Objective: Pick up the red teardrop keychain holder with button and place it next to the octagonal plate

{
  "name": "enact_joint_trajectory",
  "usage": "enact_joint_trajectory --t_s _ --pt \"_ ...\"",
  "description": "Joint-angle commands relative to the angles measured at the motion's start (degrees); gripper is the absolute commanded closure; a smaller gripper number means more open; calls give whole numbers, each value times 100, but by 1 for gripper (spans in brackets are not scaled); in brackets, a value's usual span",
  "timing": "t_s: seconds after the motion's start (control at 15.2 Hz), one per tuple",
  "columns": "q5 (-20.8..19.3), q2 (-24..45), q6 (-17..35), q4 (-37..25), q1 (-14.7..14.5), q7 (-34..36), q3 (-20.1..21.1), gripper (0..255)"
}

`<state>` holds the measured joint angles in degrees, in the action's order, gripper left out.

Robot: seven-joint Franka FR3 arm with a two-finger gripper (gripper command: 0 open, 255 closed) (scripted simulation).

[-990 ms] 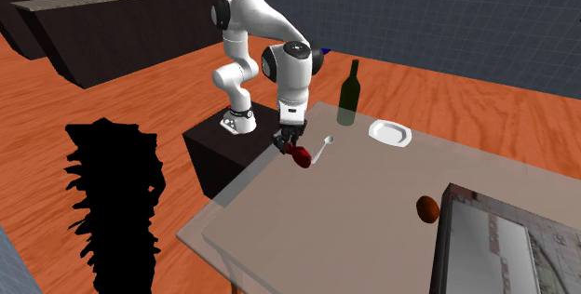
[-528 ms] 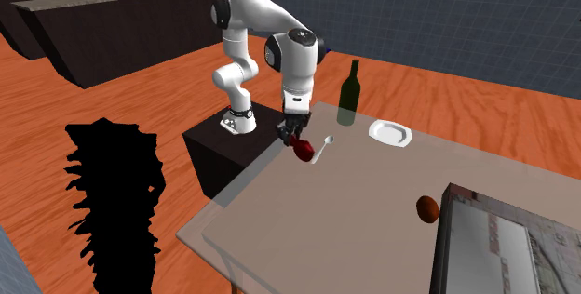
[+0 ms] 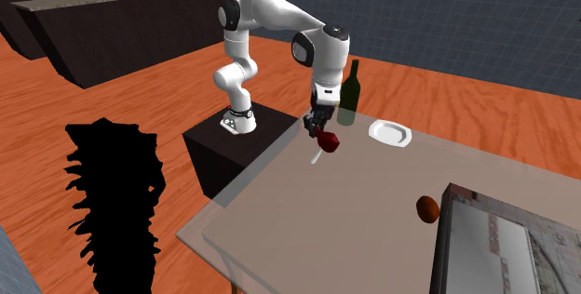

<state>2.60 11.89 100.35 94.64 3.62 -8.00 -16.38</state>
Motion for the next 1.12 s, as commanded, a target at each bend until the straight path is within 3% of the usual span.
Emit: enact_joint_trajectory --t_s 0.0,0.53,0.92,1.06 --pt "21 60 -61 -121 -161 279 113 255" --pt "144 630 -311 -948 -674 1168 478 255" --pt "242 1394 -689 -2105 -1050 1841 728 255" --pt "242 1385 -531 -1937 -1059 1836 728 255"
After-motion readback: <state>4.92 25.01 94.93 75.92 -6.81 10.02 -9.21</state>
